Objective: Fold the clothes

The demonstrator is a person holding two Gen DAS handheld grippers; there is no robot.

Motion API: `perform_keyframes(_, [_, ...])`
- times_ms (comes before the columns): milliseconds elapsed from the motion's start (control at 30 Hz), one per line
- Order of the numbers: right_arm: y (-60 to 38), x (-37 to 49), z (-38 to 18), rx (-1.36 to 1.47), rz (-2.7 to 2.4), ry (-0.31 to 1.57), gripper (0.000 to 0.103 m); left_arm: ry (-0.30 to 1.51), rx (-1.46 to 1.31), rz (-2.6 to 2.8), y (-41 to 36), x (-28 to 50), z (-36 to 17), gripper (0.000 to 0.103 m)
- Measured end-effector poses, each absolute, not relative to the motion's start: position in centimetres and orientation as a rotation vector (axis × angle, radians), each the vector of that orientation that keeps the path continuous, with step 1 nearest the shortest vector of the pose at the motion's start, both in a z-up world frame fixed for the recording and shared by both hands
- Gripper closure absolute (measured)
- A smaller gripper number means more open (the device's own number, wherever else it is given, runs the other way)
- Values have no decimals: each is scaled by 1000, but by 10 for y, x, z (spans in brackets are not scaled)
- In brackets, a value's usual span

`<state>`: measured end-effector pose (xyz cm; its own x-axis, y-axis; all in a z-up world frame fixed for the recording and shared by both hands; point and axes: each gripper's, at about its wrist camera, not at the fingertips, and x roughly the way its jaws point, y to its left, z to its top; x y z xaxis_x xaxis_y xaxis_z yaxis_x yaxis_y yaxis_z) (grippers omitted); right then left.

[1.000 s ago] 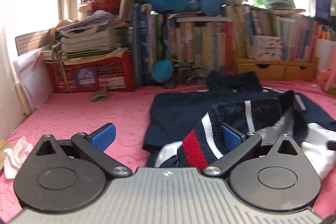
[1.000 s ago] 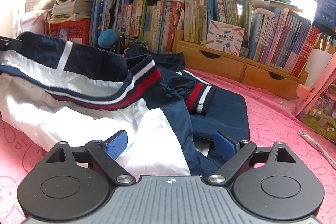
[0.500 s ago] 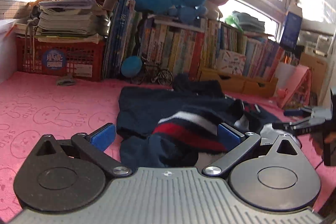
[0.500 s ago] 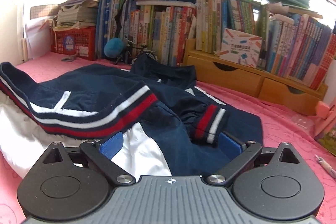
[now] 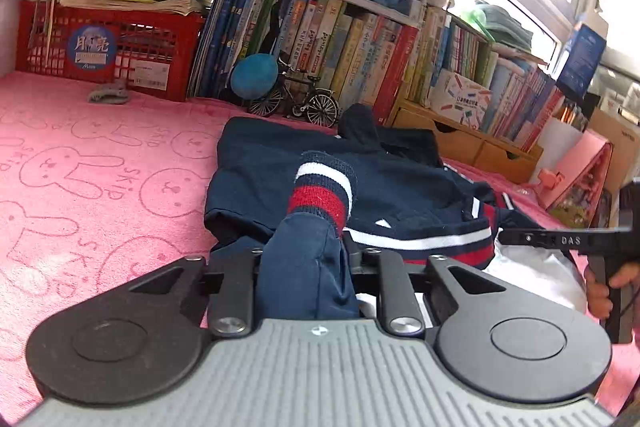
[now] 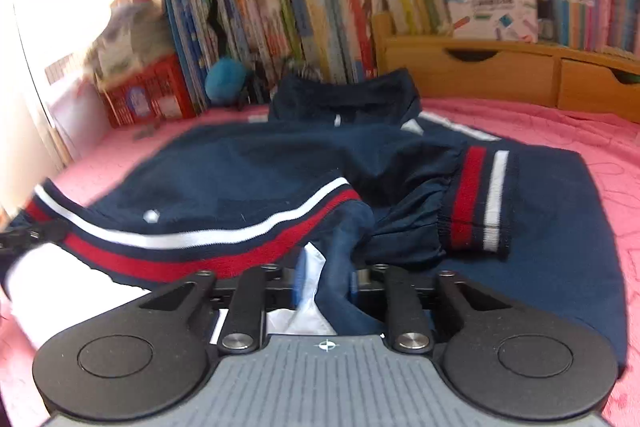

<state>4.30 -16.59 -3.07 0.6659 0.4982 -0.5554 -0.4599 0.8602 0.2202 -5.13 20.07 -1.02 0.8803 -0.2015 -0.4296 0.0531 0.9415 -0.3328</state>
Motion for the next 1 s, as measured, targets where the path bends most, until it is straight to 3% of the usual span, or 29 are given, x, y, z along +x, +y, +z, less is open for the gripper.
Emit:
perform_keyframes(200, [-213, 15, 54, 120, 417, 367, 94, 276, -118, -250, 179, 0, 89, 85])
perform_keyframes(300, [-222, 26, 81, 74, 310, 268, 94, 227, -35, -261, 161, 47, 112, 74])
perform_keyframes(367, [-219, 48, 79, 31, 247, 276, 94, 251, 23, -229, 149, 82, 106, 67])
perform_keyframes(633, [-201, 134, -3, -62, 113, 511, 96, 585, 78, -37, 146, 172, -7, 65])
perform_keyframes(733, [-202, 158, -36, -61, 70, 598, 96, 617, 52, 3, 161, 180, -30, 42])
perform_keyframes(800, [-203, 175, -58, -60, 41, 657, 95, 613, 41, 16, 167, 185, -31, 33])
perform_keyframes(933, [-221, 166, -51, -3, 68, 650, 91, 585, -28, 54, 179, 186, -12, 34])
perform_keyframes(1000, [-238, 152, -38, 77, 127, 624, 82, 550, -85, 60, 189, 173, 1, 32])
